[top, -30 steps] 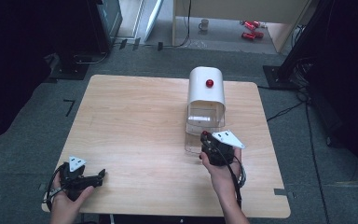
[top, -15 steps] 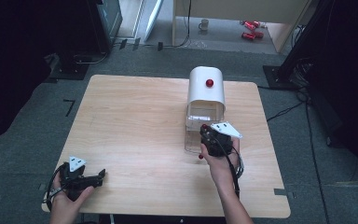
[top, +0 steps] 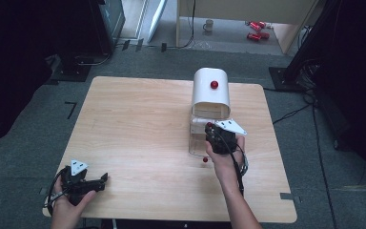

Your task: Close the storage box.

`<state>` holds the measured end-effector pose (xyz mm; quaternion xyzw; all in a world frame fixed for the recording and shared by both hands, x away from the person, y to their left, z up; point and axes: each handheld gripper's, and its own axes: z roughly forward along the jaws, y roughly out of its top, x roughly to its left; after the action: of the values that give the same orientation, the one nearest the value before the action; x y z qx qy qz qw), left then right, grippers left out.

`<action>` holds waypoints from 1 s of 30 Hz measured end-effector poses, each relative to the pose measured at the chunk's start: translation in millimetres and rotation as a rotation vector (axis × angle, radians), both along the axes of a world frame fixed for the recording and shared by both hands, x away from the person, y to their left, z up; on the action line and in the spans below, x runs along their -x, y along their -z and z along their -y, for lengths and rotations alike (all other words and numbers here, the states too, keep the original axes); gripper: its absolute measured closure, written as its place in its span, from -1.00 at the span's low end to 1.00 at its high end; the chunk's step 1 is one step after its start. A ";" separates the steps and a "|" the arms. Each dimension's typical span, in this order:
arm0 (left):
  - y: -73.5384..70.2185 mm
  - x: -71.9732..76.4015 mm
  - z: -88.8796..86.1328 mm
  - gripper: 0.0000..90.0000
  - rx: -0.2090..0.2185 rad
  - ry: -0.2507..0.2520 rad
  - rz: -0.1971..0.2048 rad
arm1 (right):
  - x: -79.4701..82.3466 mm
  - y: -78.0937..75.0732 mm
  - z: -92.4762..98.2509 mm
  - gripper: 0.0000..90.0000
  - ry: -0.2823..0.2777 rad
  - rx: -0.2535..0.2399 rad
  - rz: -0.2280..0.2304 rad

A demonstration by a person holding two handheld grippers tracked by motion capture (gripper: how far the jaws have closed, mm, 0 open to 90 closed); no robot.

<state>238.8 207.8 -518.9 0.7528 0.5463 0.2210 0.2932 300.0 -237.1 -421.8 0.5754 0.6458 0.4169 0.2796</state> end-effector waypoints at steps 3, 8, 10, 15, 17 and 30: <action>0.0 0.0 0.0 -1.00 0.000 0.000 0.000 | -1.8 0.0 -0.2 0.67 0.000 0.002 0.000; 0.0 0.0 0.0 -1.00 0.000 0.000 0.000 | -5.3 0.1 -0.7 0.67 0.004 0.001 -0.001; 0.0 0.0 0.0 -1.00 0.000 0.000 0.000 | -7.3 -0.1 -0.8 0.67 0.006 -0.001 -0.003; 0.0 0.0 0.0 -1.00 0.000 0.000 0.000 | -10.6 -0.3 -0.8 0.67 0.008 -0.001 -0.005; 0.0 0.0 0.0 -1.00 0.000 0.000 0.000 | -11.3 -0.4 -0.6 0.67 0.007 0.001 -0.004; 0.0 0.0 0.0 -1.00 0.000 0.000 0.000 | -16.3 -0.4 0.1 0.59 0.008 -0.001 -0.010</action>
<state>238.8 207.8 -518.9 0.7529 0.5462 0.2210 0.2931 316.3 -237.2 -421.4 0.5801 0.6447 0.4131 0.2779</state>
